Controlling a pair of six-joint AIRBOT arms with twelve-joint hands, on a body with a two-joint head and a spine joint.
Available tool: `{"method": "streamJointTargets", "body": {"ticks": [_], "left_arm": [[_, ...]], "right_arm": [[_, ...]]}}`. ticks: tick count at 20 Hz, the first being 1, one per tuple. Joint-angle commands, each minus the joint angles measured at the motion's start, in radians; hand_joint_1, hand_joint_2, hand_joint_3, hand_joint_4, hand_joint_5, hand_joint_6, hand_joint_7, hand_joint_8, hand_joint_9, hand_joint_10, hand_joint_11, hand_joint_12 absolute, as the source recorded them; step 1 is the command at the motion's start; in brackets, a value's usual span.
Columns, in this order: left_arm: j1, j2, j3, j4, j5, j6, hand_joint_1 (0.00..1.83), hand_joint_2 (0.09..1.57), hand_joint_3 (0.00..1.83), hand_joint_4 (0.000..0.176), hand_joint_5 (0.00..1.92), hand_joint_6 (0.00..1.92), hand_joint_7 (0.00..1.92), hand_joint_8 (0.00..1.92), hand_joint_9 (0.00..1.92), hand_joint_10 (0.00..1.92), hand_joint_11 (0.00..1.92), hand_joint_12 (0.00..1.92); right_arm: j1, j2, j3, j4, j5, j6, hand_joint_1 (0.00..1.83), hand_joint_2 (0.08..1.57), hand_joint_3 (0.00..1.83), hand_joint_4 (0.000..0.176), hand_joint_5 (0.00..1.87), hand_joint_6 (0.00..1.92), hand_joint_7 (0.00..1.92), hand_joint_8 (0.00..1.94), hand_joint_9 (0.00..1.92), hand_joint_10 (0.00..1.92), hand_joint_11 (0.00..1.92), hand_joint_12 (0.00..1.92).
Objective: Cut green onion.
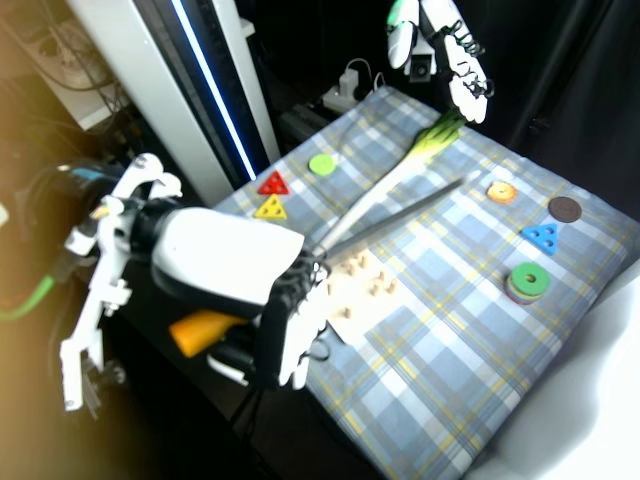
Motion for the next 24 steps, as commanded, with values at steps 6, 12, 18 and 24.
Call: {"method": "streamJointTargets", "body": {"ticks": [6, 12, 18, 24], "left_arm": [[-0.008, -0.004, 0.002, 0.015, -0.113, -0.006, 0.0, 1.45, 0.0, 0.0, 0.13, 0.0, 0.17, 0.0, 0.18, 0.0, 0.0, 0.33], [-0.008, -0.006, 0.001, 0.014, -0.116, -0.007, 0.0, 1.46, 0.0, 0.0, 0.14, 0.0, 0.18, 0.0, 0.19, 0.0, 0.0, 0.37], [-0.008, -0.007, -0.001, 0.011, -0.115, -0.011, 0.0, 1.46, 0.0, 0.0, 0.15, 0.0, 0.2, 0.0, 0.22, 0.0, 0.0, 0.43], [-0.008, -0.007, -0.001, 0.011, -0.111, -0.012, 0.0, 1.46, 0.0, 0.0, 0.13, 0.0, 0.15, 0.0, 0.16, 0.0, 0.0, 0.35]], "right_arm": [[0.04, 0.05, -0.031, -0.067, 0.014, -0.028, 0.58, 1.4, 0.0, 0.105, 1.3, 1.92, 1.45, 1.94, 1.54, 1.92, 1.5, 1.92], [0.097, 0.077, -0.076, -0.144, 0.003, -0.027, 0.59, 1.41, 0.0, 0.105, 1.35, 1.92, 1.51, 1.94, 1.63, 1.92, 1.58, 1.92], [0.098, 0.133, -0.123, -0.167, 0.003, -0.027, 0.64, 1.41, 0.0, 0.009, 1.37, 1.92, 1.55, 1.94, 1.69, 1.92, 1.66, 1.92], [0.121, 0.155, -0.142, -0.195, -0.004, -0.028, 0.7, 1.42, 0.0, 0.0, 1.4, 1.92, 1.58, 1.94, 1.7, 1.92, 1.63, 1.92]]}}
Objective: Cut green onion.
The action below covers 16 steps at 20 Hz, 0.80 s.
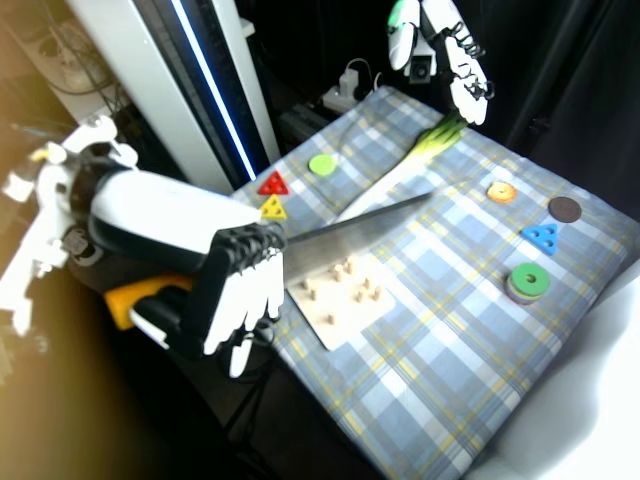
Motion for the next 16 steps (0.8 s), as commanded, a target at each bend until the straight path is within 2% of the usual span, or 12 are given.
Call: {"method": "streamJointTargets", "body": {"ticks": [1, 2, 5, 8, 10, 13, 16], "left_arm": [[-0.008, -0.006, 0.0, 0.016, -0.113, -0.009, 0.0, 1.46, 0.0, 0.0, 0.15, 0.0, 0.17, 0.0, 0.17, 0.0, 0.0, 0.4], [-0.008, -0.007, 0.0, 0.016, -0.113, -0.009, 0.0, 1.46, 0.0, 0.0, 0.14, 0.0, 0.16, 0.0, 0.17, 0.0, 0.0, 0.41], [-0.008, -0.008, -0.001, 0.016, -0.113, -0.011, 0.0, 1.47, 0.0, 0.0, 0.14, 0.0, 0.15, 0.0, 0.16, 0.0, 0.0, 0.38], [-0.008, -0.009, -0.001, 0.016, -0.113, -0.011, 0.0, 1.46, 0.0, 0.0, 0.15, 0.0, 0.16, 0.0, 0.16, 0.0, 0.0, 0.4], [-0.008, -0.01, -0.001, 0.016, -0.113, -0.012, 0.0, 1.47, 0.0, 0.0, 0.17, 0.0, 0.17, 0.0, 0.18, 0.0, 0.0, 0.42], [-0.006, -0.01, -0.003, 0.016, -0.12, -0.013, 0.0, 1.47, 0.0, 0.0, 0.18, 0.01, 0.19, 0.01, 0.19, 0.01, 0.0, 0.41], [-0.006, -0.01, -0.003, 0.018, -0.125, -0.013, 0.04, 1.47, 0.0, 0.0, 0.2, 0.0, 0.2, 0.0, 0.21, 0.0, 0.0, 0.44]], "right_arm": [[0.017, 0.015, 0.001, -0.01, 0.06, -0.021, 0.74, 1.42, 0.0, 0.0, 1.39, 1.92, 1.57, 1.94, 1.69, 1.92, 1.62, 1.92], [0.017, 0.015, -0.002, -0.013, 0.059, -0.021, 0.8, 1.41, 0.0, 0.0, 1.37, 1.92, 1.58, 1.94, 1.69, 1.92, 1.63, 1.92], [0.017, 0.017, -0.011, -0.023, 0.05, -0.021, 0.68, 1.42, 0.0, 0.0, 1.4, 1.92, 1.57, 1.94, 1.67, 1.92, 1.54, 1.92], [0.017, 0.039, -0.024, -0.022, 0.033, -0.021, 0.58, 1.45, 0.0, 0.0, 1.37, 1.92, 1.57, 1.94, 1.68, 1.92, 1.6, 1.92], [0.021, 0.054, -0.029, -0.015, 0.024, -0.021, 0.69, 1.43, 0.0, 0.0, 1.38, 1.92, 1.56, 1.94, 1.67, 1.92, 1.65, 1.92], [0.003, 0.059, -0.022, 0.05, 0.025, -0.021, 0.71, 1.42, 0.0, 0.0, 1.41, 1.92, 1.57, 1.94, 1.65, 1.92, 1.61, 1.92], [-0.033, 0.061, -0.004, 0.145, 0.03, -0.021, 0.64, 1.39, 0.0, 0.0, 1.4, 1.92, 1.54, 1.94, 1.61, 1.92, 1.57, 1.92]]}}
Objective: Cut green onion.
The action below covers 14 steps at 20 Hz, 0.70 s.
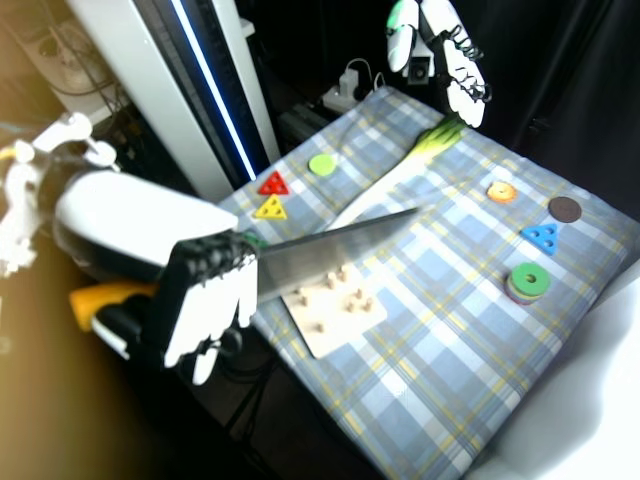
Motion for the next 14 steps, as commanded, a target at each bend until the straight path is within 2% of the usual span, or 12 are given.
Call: {"method": "streamJointTargets", "body": {"ticks": [1, 5, 7, 8, 10, 13, 14], "left_arm": [[-0.006, -0.004, -0.001, 0.016, -0.124, -0.009, 0.02, 1.47, 0.0, 0.0, 0.2, 0.0, 0.21, 0.0, 0.21, 0.0, 0.0, 0.43], [-0.006, -0.003, -0.001, 0.018, -0.124, -0.01, 0.0, 1.48, 0.0, 0.0, 0.15, 0.0, 0.17, 0.0, 0.19, 0.0, 0.0, 0.39], [-0.006, -0.004, -0.001, 0.018, -0.123, -0.01, 0.05, 1.47, 0.0, 0.0, 0.17, 0.01, 0.2, 0.01, 0.2, 0.0, 0.0, 0.44], [-0.006, -0.004, 0.0, 0.018, -0.122, -0.01, 0.01, 1.47, 0.0, 0.0, 0.16, 0.0, 0.18, 0.0, 0.18, 0.0, 0.0, 0.39], [-0.005, -0.004, -0.001, 0.018, -0.125, -0.01, 0.02, 1.47, 0.0, 0.0, 0.19, 0.0, 0.22, 0.0, 0.22, 0.0, 0.0, 0.44], [-0.005, -0.006, -0.001, 0.018, -0.127, -0.01, 0.0, 1.47, 0.0, 0.0, 0.16, 0.0, 0.19, 0.0, 0.2, 0.0, 0.0, 0.38], [-0.005, -0.006, -0.001, 0.018, -0.126, -0.01, 0.0, 1.47, 0.0, 0.0, 0.16, 0.0, 0.19, 0.0, 0.19, 0.0, 0.0, 0.42]], "right_arm": [[0.001, 0.01, 0.008, 0.02, 0.073, -0.014, 0.69, 1.37, 0.0, 0.0, 1.39, 1.92, 1.54, 1.94, 1.61, 1.92, 1.54, 1.92], [-0.013, 0.009, 0.012, 0.049, 0.088, -0.014, 0.73, 1.39, 0.0, 0.0, 1.38, 1.92, 1.55, 1.94, 1.63, 1.92, 1.56, 1.92], [-0.011, 0.006, 0.012, 0.048, 0.096, -0.015, 0.78, 1.38, 0.0, 0.0, 1.37, 1.92, 1.52, 1.94, 1.58, 1.92, 1.52, 1.92], [-0.004, 0.002, 0.017, 0.046, 0.096, -0.017, 0.79, 1.37, 0.0, 0.002, 1.37, 1.92, 1.52, 1.94, 1.58, 1.92, 1.51, 1.92], [0.003, -0.004, 0.022, 0.046, 0.096, -0.017, 0.7, 1.39, 0.0, 0.0, 1.36, 1.92, 1.51, 1.94, 1.59, 1.92, 1.54, 1.92], [-0.026, 0.001, 0.02, 0.051, 0.096, -0.017, 0.71, 1.39, 0.0, 0.008, 1.36, 1.92, 1.52, 1.94, 1.6, 1.92, 1.54, 1.92], [-0.039, 0.004, 0.022, 0.073, 0.096, -0.017, 0.71, 1.39, 0.0, 0.002, 1.32, 1.92, 1.49, 1.94, 1.57, 1.92, 1.53, 1.92]]}}
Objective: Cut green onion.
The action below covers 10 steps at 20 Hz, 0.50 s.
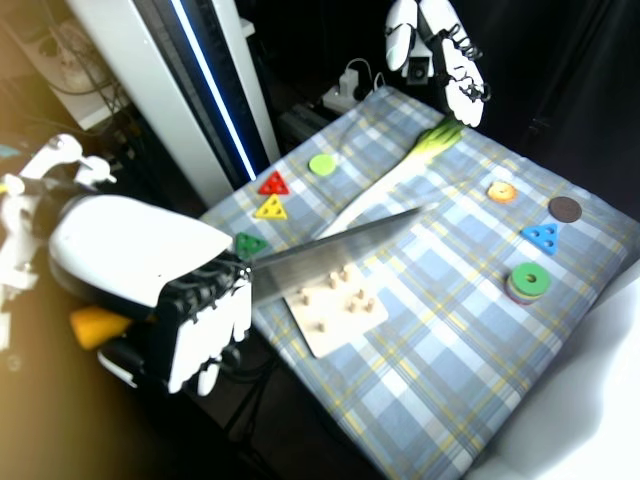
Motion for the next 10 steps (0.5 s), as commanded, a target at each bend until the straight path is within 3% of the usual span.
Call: {"method": "streamJointTargets", "body": {"ticks": [1, 5, 8, 9, 10], "left_arm": [[-0.005, -0.004, -0.001, 0.016, -0.122, -0.008, 0.0, 1.48, 0.0, 0.0, 0.16, 0.0, 0.18, 0.0, 0.18, 0.0, 0.0, 0.4], [0.0, -0.004, -0.003, 0.016, -0.13, -0.009, 0.0, 1.47, 0.0, 0.0, 0.15, 0.0, 0.19, 0.0, 0.19, 0.0, 0.0, 0.39], [0.004, -0.003, -0.003, 0.016, -0.129, -0.009, 0.0, 1.47, 0.0, 0.0, 0.14, 0.0, 0.19, 0.0, 0.2, 0.0, 0.0, 0.42], [0.004, -0.003, -0.003, 0.016, -0.129, -0.009, 0.0, 1.48, 0.0, 0.0, 0.13, 0.0, 0.17, 0.0, 0.19, 0.0, 0.0, 0.4], [0.004, -0.002, -0.003, 0.016, -0.13, -0.009, 0.0, 1.47, 0.0, 0.0, 0.12, 0.0, 0.17, 0.0, 0.19, 0.0, 0.0, 0.42]], "right_arm": [[-0.002, 0.008, 0.005, 0.021, 0.058, -0.013, 0.71, 1.39, 0.0, 0.0, 1.29, 1.92, 1.47, 1.94, 1.55, 1.92, 1.5, 1.92], [-0.076, -0.01, 0.029, 0.112, 0.082, -0.013, 0.82, 1.36, 0.0, 0.0, 1.26, 1.92, 1.41, 1.94, 1.5, 1.92, 1.5, 1.92], [-0.15, -0.032, 0.038, 0.141, 0.136, -0.013, 0.95, 1.3, 0.0, 0.0, 1.02, 1.92, 1.23, 1.94, 1.32, 1.92, 1.37, 1.92], [-0.165, -0.035, 0.039, 0.151, 0.149, -0.013, 0.88, 1.27, 0.0, 0.016, 0.9, 1.92, 1.11, 1.94, 1.21, 1.92, 1.28, 1.92], [-0.184, -0.04, 0.039, 0.167, 0.166, -0.013, 0.79, 1.25, 0.0, 0.0, 0.72, 1.77, 0.91, 1.91, 1.03, 1.92, 1.12, 1.92]]}}
